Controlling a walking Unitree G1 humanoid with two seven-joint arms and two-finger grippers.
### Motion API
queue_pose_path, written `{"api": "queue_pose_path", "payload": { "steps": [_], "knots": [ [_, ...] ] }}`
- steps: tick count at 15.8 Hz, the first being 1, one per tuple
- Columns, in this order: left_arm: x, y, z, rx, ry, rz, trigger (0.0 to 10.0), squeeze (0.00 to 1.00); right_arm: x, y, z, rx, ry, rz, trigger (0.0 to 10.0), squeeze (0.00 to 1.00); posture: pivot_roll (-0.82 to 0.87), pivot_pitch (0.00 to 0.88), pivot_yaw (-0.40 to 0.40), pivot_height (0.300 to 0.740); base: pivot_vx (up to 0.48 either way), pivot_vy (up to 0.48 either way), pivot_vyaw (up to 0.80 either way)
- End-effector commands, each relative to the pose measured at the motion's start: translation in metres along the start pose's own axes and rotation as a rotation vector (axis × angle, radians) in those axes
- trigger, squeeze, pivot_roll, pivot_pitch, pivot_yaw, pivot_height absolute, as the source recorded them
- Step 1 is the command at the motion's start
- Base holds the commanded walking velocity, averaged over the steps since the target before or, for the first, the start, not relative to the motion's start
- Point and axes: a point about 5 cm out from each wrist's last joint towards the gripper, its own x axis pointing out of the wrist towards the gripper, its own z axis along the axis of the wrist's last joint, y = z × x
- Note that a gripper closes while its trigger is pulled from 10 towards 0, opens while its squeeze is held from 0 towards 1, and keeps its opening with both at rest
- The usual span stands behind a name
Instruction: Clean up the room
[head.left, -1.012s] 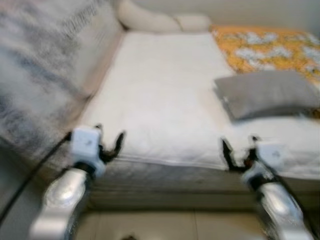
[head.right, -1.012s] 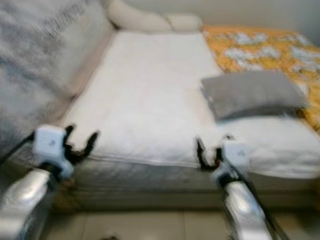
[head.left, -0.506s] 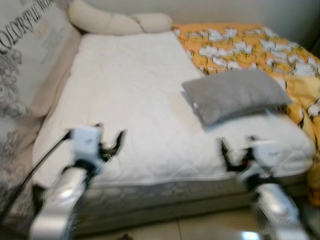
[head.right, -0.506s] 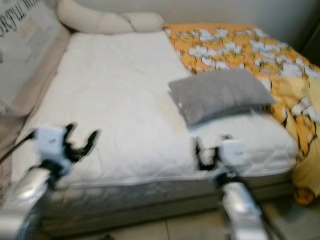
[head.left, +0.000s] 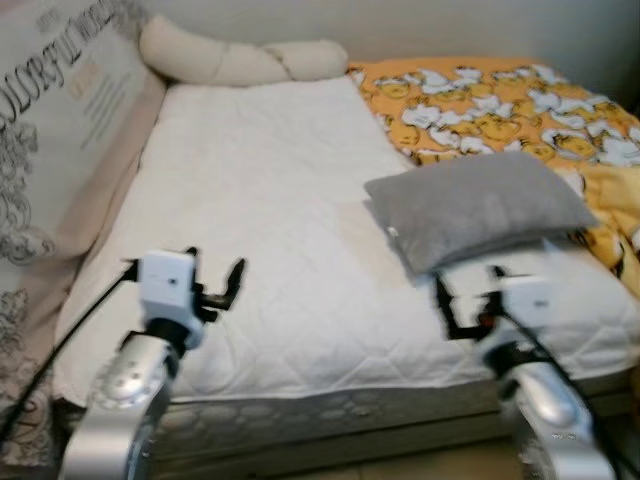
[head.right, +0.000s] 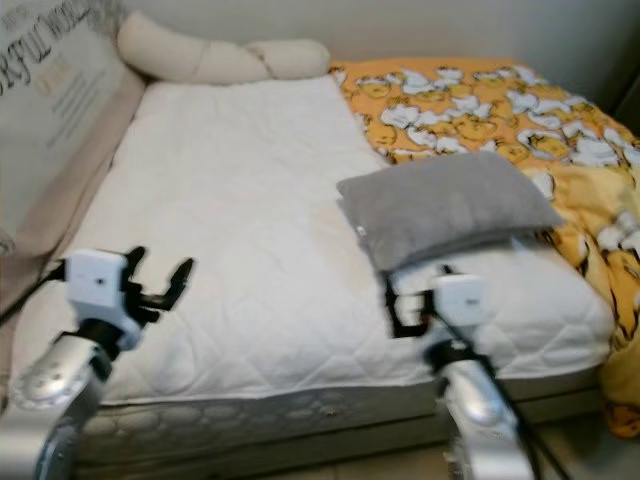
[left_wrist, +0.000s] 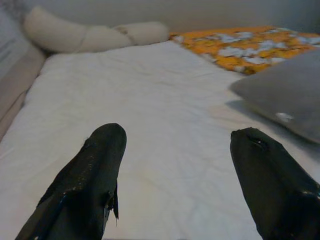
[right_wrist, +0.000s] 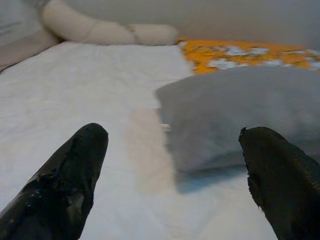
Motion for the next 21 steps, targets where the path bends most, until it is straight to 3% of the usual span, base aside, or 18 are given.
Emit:
{"api": "queue_pose_path", "payload": {
  "steps": [1, 5, 12, 18, 21],
  "knots": [
    [0.0024, -0.0042, 0.0025, 0.002, -0.009, -0.019, 10.0, 0.00, -0.0013, -0.0087, 0.0011, -0.009, 0.000, -0.027, 10.0, 0.00, 0.06, 0.000, -0.020, 0.740, 0.315, 0.000, 0.00],
    [0.0030, -0.0061, 0.0018, 0.008, -0.008, -0.025, 10.0, 0.00, -0.0018, -0.0161, -0.0017, -0.007, 0.017, -0.055, 10.0, 0.00, 0.06, 0.000, -0.020, 0.740, 0.308, 0.000, 0.00],
    [0.0035, -0.0064, 0.0008, 0.009, -0.010, -0.029, 10.0, 0.00, -0.0010, -0.0152, -0.0038, -0.009, 0.025, -0.041, 10.0, 0.00, 0.06, 0.000, -0.022, 0.740, 0.300, 0.000, 0.00],
    [0.0027, -0.0064, -0.0041, -0.015, 0.004, -0.021, 10.0, 0.00, -0.0006, -0.0142, -0.0055, -0.004, 0.033, -0.028, 10.0, 0.00, 0.06, 0.000, -0.022, 0.740, 0.000, 0.000, 0.00],
    [0.0021, -0.0082, -0.0054, -0.024, 0.001, -0.020, 10.0, 0.00, -0.0008, -0.0113, -0.0039, -0.057, 0.024, 0.005, 10.0, 0.00, 0.06, 0.000, -0.021, 0.740, 0.000, -0.244, 0.21]
  ]
}}
